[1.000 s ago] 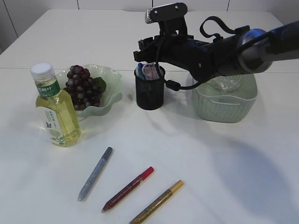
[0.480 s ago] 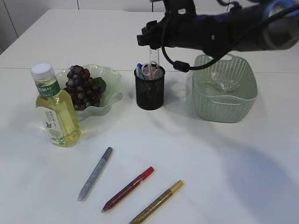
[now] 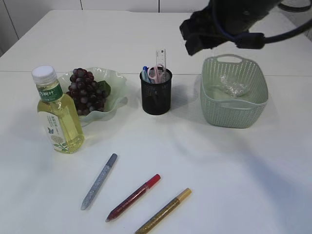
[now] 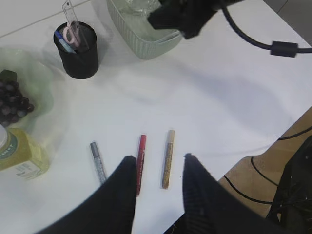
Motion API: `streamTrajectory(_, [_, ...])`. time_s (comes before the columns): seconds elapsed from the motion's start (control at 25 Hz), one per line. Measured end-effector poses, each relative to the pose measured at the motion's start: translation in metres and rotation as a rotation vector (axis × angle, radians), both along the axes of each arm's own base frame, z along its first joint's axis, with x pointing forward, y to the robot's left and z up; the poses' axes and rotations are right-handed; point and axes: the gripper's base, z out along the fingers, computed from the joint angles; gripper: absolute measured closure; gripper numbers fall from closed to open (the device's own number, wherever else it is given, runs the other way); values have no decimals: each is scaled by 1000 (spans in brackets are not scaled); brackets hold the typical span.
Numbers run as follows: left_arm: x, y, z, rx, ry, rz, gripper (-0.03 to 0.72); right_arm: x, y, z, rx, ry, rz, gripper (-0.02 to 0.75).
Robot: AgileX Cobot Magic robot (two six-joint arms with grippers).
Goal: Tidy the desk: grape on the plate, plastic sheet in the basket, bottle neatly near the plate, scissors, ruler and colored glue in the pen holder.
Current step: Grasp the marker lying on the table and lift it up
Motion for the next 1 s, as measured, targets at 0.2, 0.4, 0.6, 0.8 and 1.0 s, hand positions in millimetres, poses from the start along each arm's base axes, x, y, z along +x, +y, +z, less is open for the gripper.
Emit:
streamTrajectory(0.2, [0,0,0,0,0,0,449,-43,-12,9,-55,300,23,347])
streamTrajectory(0.4, [3,-2,-2,7,9,0,449,-59,-10,13,-3,420,42,351])
streamTrajectory(0.6, [7,-6,-6,11,28,10,448,-68,-8,23,72,431,47,351])
streamTrajectory(0.8, [11,-9,-9,8,57,31,448,-76,-24,38,15,354,-34,351])
streamTrajectory(1.0, [25,-21,-22,40,102,37,448,-95,-38,58,29,286,-105,351])
